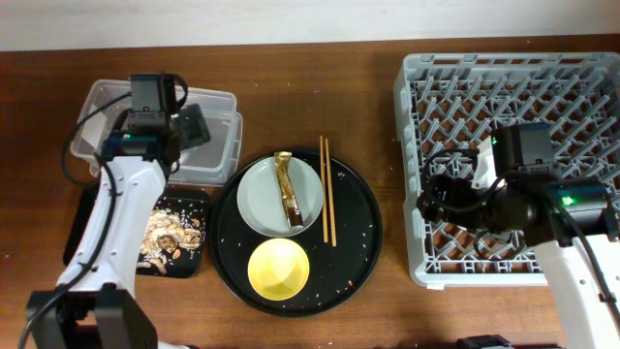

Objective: Sort waste into correct bins and load items into the dishwasher rack
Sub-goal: 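Grasp the wrapper and tissue from the white plate with left gripper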

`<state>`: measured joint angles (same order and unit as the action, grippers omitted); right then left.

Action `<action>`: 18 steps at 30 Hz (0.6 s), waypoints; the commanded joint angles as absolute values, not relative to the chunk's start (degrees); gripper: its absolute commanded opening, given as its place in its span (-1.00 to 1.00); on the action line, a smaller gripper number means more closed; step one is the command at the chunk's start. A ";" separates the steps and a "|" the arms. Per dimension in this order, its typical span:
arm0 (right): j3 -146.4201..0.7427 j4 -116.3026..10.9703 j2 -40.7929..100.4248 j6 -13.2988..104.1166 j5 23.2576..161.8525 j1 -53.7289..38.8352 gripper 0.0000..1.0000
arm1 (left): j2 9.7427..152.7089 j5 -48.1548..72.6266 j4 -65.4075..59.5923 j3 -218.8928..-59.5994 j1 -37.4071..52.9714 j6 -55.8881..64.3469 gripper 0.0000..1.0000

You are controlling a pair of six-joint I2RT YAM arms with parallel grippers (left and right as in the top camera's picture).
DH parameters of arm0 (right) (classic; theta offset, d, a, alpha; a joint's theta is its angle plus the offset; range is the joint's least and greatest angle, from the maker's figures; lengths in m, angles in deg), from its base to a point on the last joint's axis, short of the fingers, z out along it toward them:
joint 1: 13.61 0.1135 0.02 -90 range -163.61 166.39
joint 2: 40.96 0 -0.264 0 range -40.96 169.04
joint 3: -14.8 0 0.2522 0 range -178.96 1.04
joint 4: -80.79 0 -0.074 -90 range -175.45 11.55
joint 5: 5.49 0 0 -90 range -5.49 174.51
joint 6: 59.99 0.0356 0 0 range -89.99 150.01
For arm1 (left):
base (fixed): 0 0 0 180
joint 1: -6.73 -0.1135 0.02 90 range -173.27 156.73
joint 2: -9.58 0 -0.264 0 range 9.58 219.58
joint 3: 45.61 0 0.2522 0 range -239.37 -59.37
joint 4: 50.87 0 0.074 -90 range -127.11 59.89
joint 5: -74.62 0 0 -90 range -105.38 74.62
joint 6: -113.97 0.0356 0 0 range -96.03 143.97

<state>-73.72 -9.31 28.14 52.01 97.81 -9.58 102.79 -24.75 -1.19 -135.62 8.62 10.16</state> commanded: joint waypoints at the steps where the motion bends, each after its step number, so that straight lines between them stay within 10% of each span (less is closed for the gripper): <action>1: -73.75 -9.33 28.21 51.49 97.35 -9.88 0.96 | 102.50 -20.37 2.52 -139.42 13.93 14.23 0.66; 13: -73.75 -9.18 28.21 51.44 97.31 -9.88 0.97 | 122.59 -18.15 4.49 -135.25 34.33 -3.43 0.21; 16: -73.75 -9.12 28.21 51.29 97.33 -9.88 0.97 | 123.38 -16.51 5.65 -135.73 34.33 -3.43 -0.80; 18: -73.75 -9.12 28.21 51.29 97.33 -9.88 0.97 | 120.64 -15.57 8.47 -138.35 34.33 -3.43 -0.99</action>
<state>-73.72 -9.16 28.21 51.88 97.79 -9.58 123.38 -16.94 6.20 -135.62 34.26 -2.86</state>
